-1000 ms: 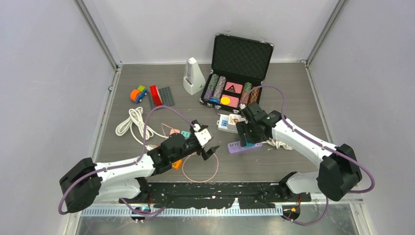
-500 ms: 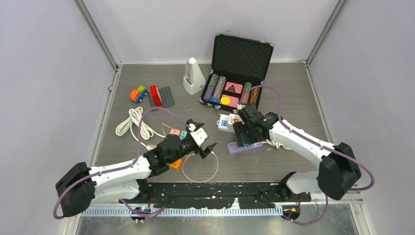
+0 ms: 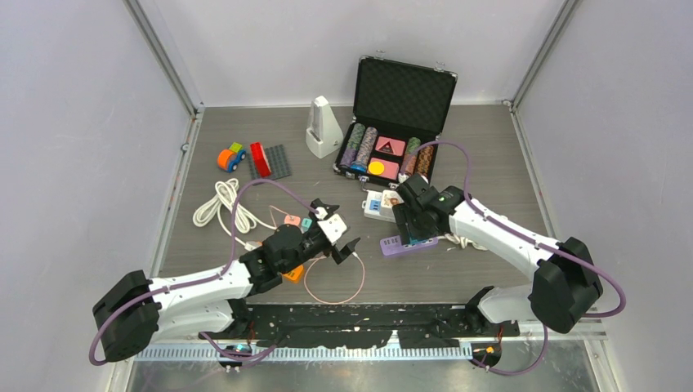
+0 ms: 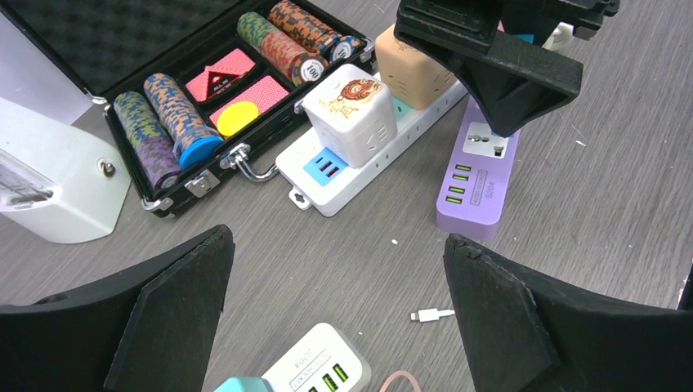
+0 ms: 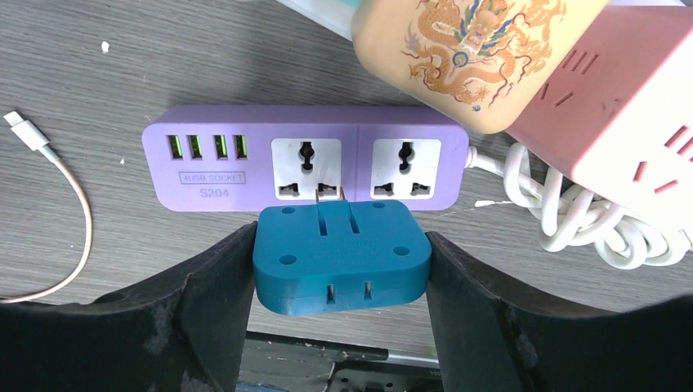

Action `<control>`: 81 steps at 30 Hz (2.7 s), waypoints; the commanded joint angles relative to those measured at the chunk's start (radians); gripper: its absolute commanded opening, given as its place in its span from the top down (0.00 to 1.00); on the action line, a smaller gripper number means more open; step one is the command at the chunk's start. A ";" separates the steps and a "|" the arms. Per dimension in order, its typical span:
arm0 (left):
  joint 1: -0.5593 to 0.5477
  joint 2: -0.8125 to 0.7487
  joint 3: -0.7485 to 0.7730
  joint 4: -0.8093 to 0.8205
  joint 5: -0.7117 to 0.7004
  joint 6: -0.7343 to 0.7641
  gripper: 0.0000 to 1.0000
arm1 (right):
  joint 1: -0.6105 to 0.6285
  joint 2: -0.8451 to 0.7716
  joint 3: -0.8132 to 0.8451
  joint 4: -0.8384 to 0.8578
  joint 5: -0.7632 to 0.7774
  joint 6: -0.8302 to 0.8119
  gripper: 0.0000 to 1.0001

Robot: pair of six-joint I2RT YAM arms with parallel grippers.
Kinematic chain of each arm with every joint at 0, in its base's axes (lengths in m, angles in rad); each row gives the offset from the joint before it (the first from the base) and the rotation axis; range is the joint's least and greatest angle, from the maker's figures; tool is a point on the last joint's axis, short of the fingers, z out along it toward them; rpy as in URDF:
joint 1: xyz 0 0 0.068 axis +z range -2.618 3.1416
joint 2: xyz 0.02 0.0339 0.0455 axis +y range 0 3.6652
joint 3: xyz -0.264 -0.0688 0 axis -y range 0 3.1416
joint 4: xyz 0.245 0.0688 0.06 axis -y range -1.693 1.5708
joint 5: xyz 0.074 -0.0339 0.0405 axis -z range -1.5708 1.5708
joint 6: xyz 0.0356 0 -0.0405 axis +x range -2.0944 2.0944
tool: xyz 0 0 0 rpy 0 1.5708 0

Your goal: Insert the plug

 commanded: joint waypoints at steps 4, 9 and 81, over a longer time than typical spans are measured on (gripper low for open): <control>0.003 0.006 0.013 0.035 -0.039 0.023 0.00 | 0.006 -0.005 0.047 -0.008 -0.006 0.004 0.68; 0.003 0.018 0.021 0.025 -0.044 0.027 0.00 | 0.013 0.008 0.043 0.007 -0.048 0.011 0.68; 0.003 -0.033 0.014 0.008 -0.100 0.033 0.01 | 0.248 0.039 -0.187 0.153 0.198 0.335 0.45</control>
